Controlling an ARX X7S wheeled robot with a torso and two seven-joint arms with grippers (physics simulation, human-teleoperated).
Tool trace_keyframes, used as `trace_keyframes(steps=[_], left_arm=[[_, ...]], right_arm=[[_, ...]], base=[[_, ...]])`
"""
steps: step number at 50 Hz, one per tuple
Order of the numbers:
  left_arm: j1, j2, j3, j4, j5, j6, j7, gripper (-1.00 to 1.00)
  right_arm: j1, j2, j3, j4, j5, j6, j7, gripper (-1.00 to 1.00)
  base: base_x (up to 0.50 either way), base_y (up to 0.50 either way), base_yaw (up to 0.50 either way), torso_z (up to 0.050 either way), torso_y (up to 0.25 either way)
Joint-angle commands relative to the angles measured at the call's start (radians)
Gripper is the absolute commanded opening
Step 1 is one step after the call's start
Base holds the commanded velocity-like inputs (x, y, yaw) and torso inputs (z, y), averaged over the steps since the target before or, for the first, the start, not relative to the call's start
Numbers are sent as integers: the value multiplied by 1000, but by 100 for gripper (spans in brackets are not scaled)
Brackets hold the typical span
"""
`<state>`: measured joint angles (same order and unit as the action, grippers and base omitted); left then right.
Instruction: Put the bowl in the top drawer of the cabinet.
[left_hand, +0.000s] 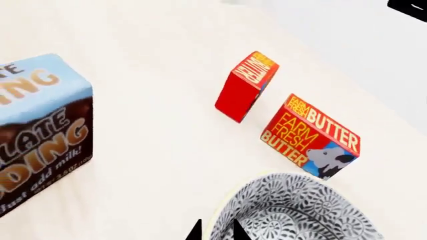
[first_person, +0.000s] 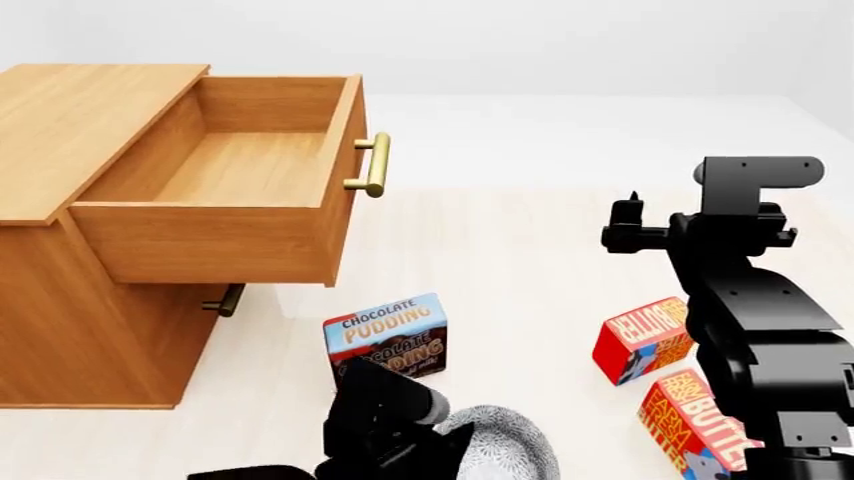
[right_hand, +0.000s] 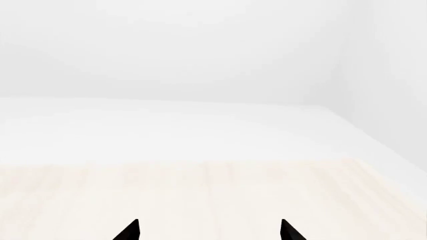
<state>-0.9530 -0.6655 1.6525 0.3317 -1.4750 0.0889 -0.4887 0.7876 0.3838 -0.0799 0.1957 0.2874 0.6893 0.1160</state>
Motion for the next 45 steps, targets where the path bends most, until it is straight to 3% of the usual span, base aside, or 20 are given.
trace_keyframes(steps=[1,16,26,45], left_arm=[[-80,-125,-83,146,-31,42,-37,-100],[-217,-196,-157,161,-118,1,-83,-100],[-295,-209,-190,137,-188,-41,-120,-100],[-455,-202,-279,21,-435,-126,-113,-100]], right_arm=[[-4,4,2,-13,6,6,2,100],[-25,-7,13,-62,29,14,4,100],[-108,-22,-10,-224,63,21,-11,100],[-202,-39,-146,-211,-73,-165,21,100]], base=[[0,0,0,0,0],[0,0,0,0,0],[0,0,0,0,0],[0,0,0,0,0]])
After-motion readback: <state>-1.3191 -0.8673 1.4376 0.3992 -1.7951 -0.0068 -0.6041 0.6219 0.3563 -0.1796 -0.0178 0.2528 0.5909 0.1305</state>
